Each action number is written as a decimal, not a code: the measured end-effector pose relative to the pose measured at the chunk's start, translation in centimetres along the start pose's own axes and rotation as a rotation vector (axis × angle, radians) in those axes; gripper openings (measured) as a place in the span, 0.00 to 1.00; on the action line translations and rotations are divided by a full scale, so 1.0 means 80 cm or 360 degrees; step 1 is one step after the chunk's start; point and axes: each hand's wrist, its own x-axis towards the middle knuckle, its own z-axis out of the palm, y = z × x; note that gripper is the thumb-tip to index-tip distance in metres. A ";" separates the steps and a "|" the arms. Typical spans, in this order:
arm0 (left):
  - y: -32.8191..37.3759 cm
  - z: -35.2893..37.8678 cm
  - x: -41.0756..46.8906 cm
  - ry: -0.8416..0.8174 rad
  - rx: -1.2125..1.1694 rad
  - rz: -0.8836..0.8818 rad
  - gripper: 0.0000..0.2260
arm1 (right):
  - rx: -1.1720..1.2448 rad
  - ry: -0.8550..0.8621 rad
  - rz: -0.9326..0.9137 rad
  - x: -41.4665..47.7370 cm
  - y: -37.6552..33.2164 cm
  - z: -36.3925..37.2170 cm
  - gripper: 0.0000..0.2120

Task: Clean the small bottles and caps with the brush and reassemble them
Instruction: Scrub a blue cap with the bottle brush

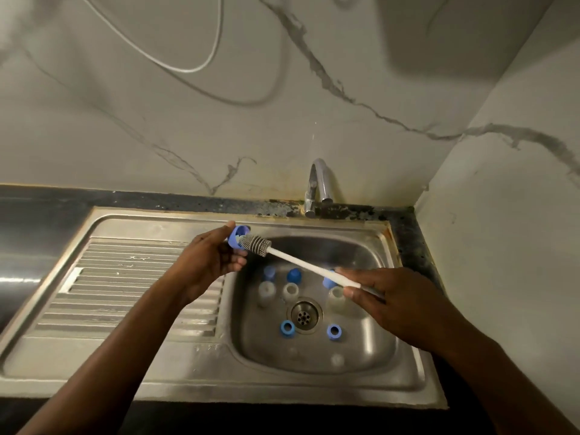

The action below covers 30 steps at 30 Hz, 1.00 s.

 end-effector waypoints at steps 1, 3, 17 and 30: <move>0.005 0.001 -0.004 0.0000 0.0019 0.0015 0.23 | -0.0113 0.0039 -0.0071 0.002 -0.004 -0.006 0.20; 0.012 0.002 -0.013 0.0005 0.0080 0.0051 0.24 | -0.0362 0.0157 -0.0240 0.008 -0.008 -0.014 0.22; 0.047 -0.013 -0.062 0.0198 0.0218 0.0227 0.24 | -0.0590 0.0114 -0.0446 0.034 -0.041 -0.008 0.26; 0.054 -0.013 -0.072 0.0278 0.0099 0.0209 0.23 | -0.0048 0.0205 -0.0428 0.037 -0.057 -0.001 0.32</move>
